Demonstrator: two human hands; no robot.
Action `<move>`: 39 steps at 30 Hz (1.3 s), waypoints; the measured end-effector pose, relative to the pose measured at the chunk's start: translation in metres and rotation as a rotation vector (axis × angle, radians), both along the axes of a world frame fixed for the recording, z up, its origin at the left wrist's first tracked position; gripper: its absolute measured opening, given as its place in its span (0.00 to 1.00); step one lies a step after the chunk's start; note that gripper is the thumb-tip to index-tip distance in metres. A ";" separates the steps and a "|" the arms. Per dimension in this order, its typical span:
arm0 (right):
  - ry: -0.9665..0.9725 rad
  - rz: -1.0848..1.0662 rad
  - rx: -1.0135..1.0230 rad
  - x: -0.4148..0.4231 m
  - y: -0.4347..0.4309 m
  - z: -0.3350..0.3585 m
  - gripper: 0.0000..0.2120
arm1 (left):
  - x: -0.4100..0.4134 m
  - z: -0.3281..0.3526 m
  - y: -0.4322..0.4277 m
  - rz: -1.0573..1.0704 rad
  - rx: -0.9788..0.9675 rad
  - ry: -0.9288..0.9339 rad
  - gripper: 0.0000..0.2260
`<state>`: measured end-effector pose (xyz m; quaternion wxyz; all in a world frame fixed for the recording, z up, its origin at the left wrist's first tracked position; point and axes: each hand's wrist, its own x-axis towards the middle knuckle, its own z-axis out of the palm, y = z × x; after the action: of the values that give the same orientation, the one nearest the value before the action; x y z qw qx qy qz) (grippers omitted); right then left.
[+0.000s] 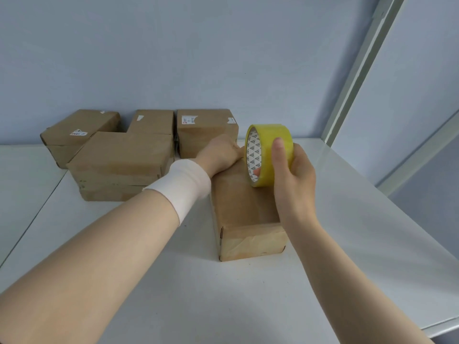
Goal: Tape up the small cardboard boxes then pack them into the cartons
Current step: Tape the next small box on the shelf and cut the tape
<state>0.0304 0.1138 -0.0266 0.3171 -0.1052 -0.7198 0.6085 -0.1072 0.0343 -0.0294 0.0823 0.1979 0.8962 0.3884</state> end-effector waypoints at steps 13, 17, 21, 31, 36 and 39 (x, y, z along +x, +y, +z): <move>-0.094 0.093 -0.083 0.027 0.005 0.010 0.12 | 0.000 0.001 0.003 0.007 -0.026 -0.041 0.22; -0.109 0.092 -0.115 0.062 0.003 0.027 0.14 | 0.000 0.000 0.002 -0.003 -0.039 -0.013 0.22; -0.180 0.032 -0.015 0.095 0.003 0.030 0.23 | 0.003 -0.001 0.001 -0.007 -0.016 -0.040 0.24; -0.460 0.015 0.052 0.116 -0.002 -0.024 0.17 | 0.006 0.000 0.001 -0.009 -0.139 0.145 0.21; -0.439 0.014 0.033 0.105 0.008 -0.027 0.16 | 0.024 0.014 0.007 -0.354 -0.180 0.355 0.26; -0.425 0.039 0.022 0.099 0.010 -0.029 0.16 | 0.030 0.006 0.011 -0.534 -0.523 0.317 0.28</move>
<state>0.1289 0.1242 -0.0558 0.1476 -0.2138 -0.7789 0.5708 -0.0767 0.0456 -0.0231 0.0885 0.4535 0.8835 0.0769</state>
